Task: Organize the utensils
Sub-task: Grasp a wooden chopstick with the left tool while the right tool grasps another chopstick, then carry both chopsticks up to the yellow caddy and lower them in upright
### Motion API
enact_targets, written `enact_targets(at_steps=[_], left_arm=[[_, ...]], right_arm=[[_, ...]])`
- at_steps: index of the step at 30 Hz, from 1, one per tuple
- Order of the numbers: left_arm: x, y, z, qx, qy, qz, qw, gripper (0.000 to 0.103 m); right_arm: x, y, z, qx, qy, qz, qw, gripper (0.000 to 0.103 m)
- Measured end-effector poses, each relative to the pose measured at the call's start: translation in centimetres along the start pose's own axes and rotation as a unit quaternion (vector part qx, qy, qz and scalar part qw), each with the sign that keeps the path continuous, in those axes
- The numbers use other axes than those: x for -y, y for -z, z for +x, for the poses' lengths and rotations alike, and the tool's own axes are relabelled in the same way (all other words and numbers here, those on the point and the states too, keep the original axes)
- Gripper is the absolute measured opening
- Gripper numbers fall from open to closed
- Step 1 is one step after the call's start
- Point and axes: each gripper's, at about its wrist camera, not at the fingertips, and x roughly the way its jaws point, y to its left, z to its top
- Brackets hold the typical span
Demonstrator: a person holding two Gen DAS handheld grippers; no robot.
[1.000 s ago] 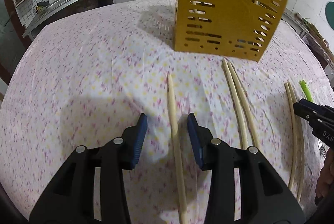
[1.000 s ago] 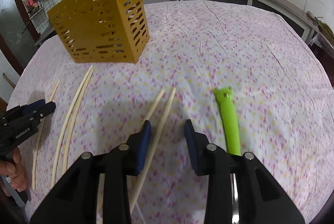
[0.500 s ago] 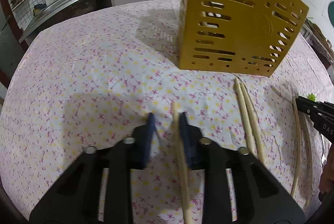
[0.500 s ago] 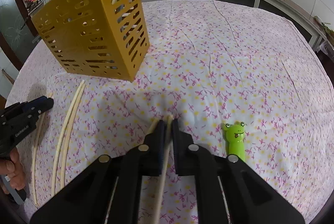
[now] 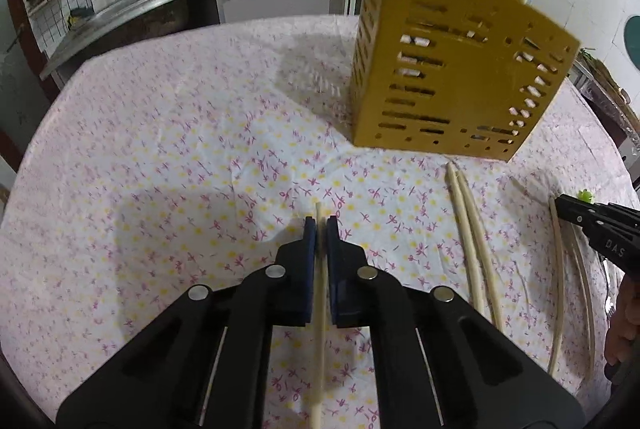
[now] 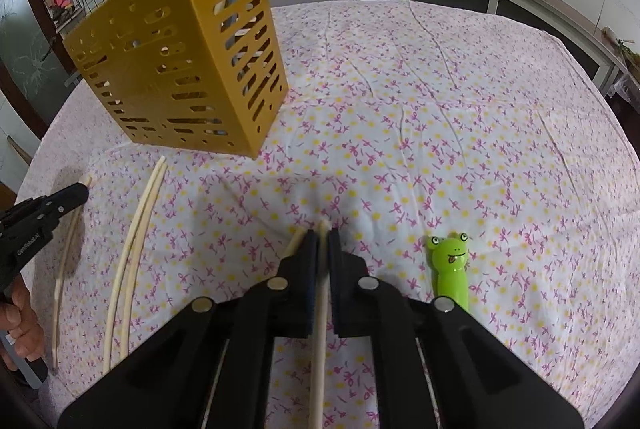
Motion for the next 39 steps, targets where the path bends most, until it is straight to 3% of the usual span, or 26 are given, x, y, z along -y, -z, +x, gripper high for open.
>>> enact_targets(at_steps=[15, 39], left_arm=[[-0.1, 0.1, -3.3, 0.027, 0.006, -0.009, 0.9996, 0.004], [0.3, -2.2, -12.5, 0.132, 0.025, -0.008, 0.9910, 0.004]], right_arm=[[0.3, -0.2, -3.3, 0.036, -0.013, -0.003, 0.999, 0.006], [-0.7, -1.5, -15.0, 0.181, -0.018, -0.028, 0.983, 0.006]])
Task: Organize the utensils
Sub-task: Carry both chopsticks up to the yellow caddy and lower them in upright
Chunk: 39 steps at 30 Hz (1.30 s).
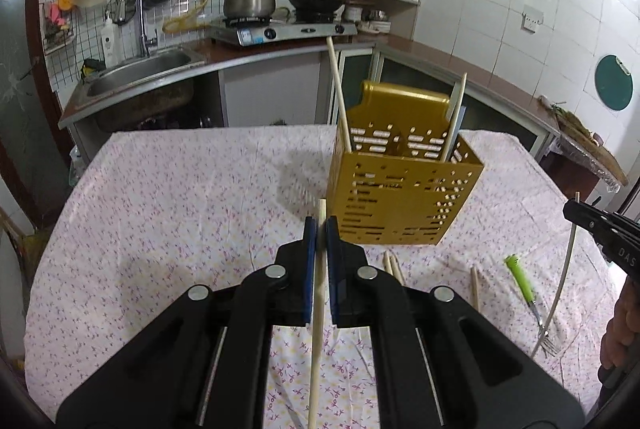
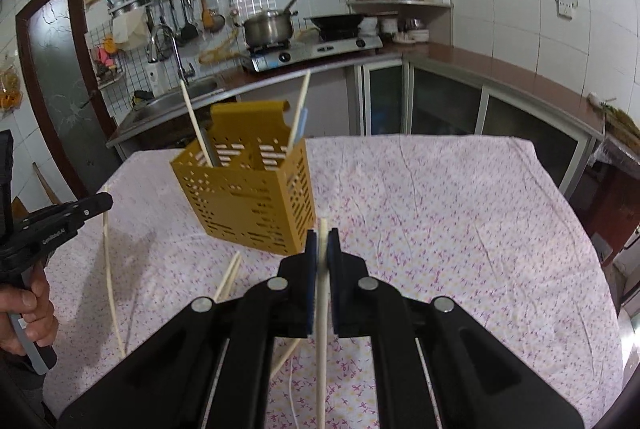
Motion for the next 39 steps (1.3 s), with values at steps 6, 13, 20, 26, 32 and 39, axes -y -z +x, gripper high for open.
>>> enact_targets(at_steps=[6, 13, 20, 26, 32, 39], left_arm=[[0.0, -0.5, -1.7, 0.022, -0.001, 0.000, 0.9998, 0.004], [0.4, -1.2, -3.6, 0.047, 0.006, 0.008, 0.9988, 0.004], [0.8, -2.3, -4.7, 0.068, 0.007, 0.013, 0.9976, 0.004], [1.2, -4.3, -6.3, 0.098, 0.008, 0.014, 0.9950, 0.004], [1.9, -7.1, -7.8, 0.126, 0.013, 0.018, 0.9918, 0.004], [3.6, -10.3, -8.3, 0.140, 0.028, 0.029, 0.9893, 0.004]], right_arm=[[-0.3, -0.6, -1.9, 0.023, 0.001, -0.006, 1.000, 0.006], [-0.4, -1.2, -3.3, 0.042, 0.008, -0.008, 0.999, 0.006], [-1.0, -2.0, -4.7, 0.065, 0.014, -0.016, 0.998, 0.006], [-1.6, -3.9, -5.9, 0.088, 0.011, -0.027, 0.996, 0.006], [-2.5, -6.2, -7.3, 0.111, 0.004, -0.042, 0.993, 0.006], [-3.6, -9.4, -8.1, 0.130, -0.008, -0.051, 0.990, 0.006]])
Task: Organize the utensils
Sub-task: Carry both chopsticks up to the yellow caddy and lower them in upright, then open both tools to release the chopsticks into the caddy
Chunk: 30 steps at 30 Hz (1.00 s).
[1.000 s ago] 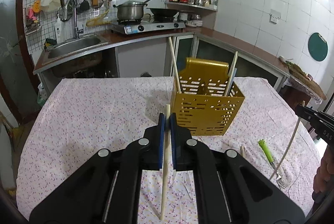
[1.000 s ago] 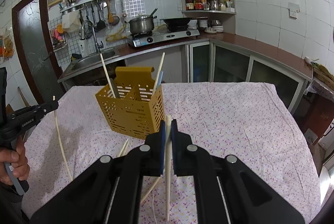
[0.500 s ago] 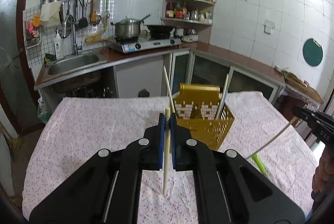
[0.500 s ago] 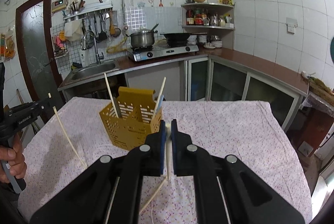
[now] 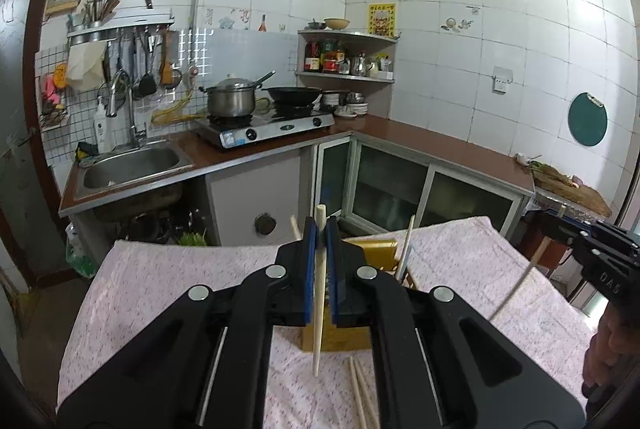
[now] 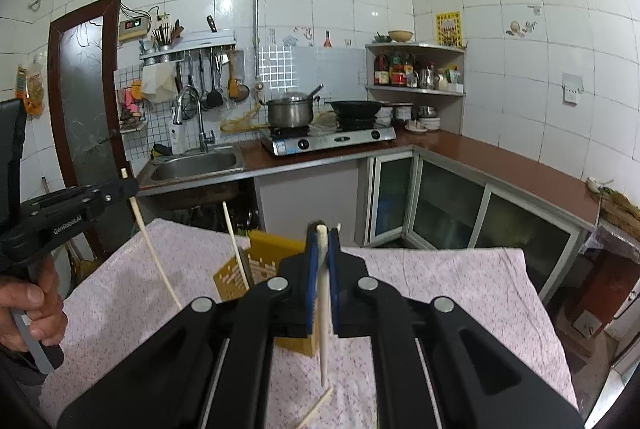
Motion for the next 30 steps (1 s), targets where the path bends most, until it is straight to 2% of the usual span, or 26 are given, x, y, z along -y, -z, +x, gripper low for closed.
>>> enact_targets(at_steps=[9, 18, 30], left_arm=[[1.8, -4.1, 1.7, 0.016, 0.011, 0.013, 0.9997, 0.004], [1.6, -7.0, 3.8, 0.030, 0.009, 0.014, 0.9994, 0.004], [0.6, -6.5, 7.8, 0.010, 0.008, 0.007, 0.9999, 0.004]], right_arm=[[-0.7, -3.8, 1.8, 0.023, -0.013, -0.002, 1.000, 0.006], [-1.3, -6.5, 3.6, 0.040, -0.019, -0.003, 0.999, 0.006], [-2.5, -6.8, 7.6, 0.026, -0.029, -0.003, 0.999, 0.006]])
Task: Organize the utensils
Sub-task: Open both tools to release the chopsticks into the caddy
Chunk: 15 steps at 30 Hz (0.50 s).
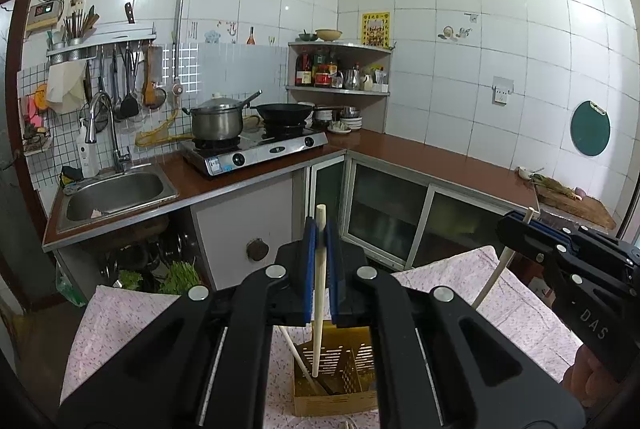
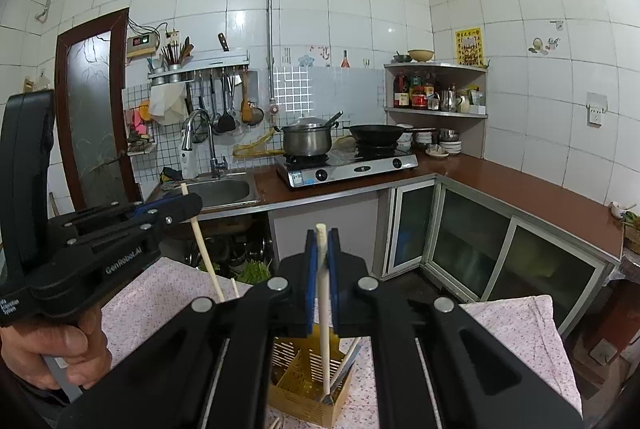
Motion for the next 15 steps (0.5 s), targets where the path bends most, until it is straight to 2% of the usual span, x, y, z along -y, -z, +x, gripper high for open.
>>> enact_targets(at_steps=[7, 9, 12, 15], left_arm=[[-1.1, 2.0, 2.1, -0.027, -0.004, -0.015, 0.9995, 0.004], [-1.8, 3.0, 3.6, -0.055, -0.009, -0.019, 0.9983, 0.004], [-2.9, 4.1, 4.8, -0.073, -0.022, -0.031, 0.9966, 0.017], [-4.0, 4.5, 4.9, -0.076, -0.032, -0.038, 0.9959, 0.020]], right_arm=[[0.2, 1.5, 2.4, -0.020, 0.004, 0.010, 1.000, 0.006], [0.6, 2.4, 4.1, -0.049, 0.013, 0.011, 0.999, 0.007], [1.7, 3.1, 5.1, -0.060, 0.028, 0.022, 0.998, 0.007], [2.5, 3.2, 4.7, -0.052, 0.036, 0.031, 0.998, 0.007]])
